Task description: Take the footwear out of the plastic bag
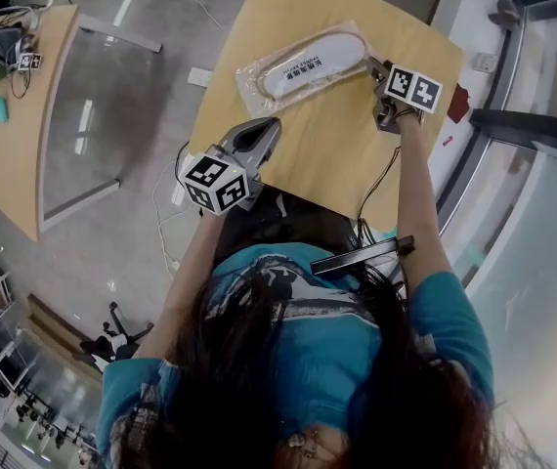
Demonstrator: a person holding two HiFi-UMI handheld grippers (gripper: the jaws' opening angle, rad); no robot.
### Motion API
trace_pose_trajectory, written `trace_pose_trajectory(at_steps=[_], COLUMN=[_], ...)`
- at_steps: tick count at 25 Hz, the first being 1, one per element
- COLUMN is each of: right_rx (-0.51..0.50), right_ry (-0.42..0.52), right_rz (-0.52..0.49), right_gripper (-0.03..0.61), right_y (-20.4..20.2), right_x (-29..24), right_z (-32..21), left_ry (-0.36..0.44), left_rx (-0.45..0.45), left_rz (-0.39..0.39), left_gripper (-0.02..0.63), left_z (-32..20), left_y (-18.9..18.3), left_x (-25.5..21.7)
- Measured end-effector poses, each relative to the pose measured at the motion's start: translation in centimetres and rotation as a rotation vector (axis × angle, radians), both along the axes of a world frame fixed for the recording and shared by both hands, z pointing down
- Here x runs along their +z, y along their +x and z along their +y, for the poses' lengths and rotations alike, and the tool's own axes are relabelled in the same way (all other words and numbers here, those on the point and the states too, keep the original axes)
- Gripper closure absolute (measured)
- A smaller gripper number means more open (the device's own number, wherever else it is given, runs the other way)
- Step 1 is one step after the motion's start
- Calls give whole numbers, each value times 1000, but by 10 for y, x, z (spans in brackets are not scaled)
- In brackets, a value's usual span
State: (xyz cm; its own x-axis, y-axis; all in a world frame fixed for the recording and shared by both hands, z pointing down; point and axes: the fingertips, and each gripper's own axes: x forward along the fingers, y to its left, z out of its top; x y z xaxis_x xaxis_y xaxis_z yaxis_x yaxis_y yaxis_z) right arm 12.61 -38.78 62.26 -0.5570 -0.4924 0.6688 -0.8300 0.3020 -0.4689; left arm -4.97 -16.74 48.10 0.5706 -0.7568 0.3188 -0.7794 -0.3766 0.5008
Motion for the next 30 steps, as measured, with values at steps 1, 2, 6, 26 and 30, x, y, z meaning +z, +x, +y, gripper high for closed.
trace_pose_trajectory(at_steps=[1,2,6,26,30], right_rx=[12,27,120,247,243], right_ry=[-10,-18,-51,-293,-334], right_rz=[-9,-22,-88,-390,-441], right_gripper=[399,399,399,551,555], right_y=[-2,-5,-6,-52,-65], right_x=[4,6,13,-4,-11], right_z=[-3,-6,-12,108,148], left_ry=[-6,-11,-23,-52,-107], left_rx=[-9,-17,-32,72,127], left_rz=[-1,-2,-12,19,33], left_gripper=[612,612,612,612,610], left_z=[2,3,9,28,37], left_y=[-5,-9,-23,-39,-34], left_x=[1,2,6,20,38])
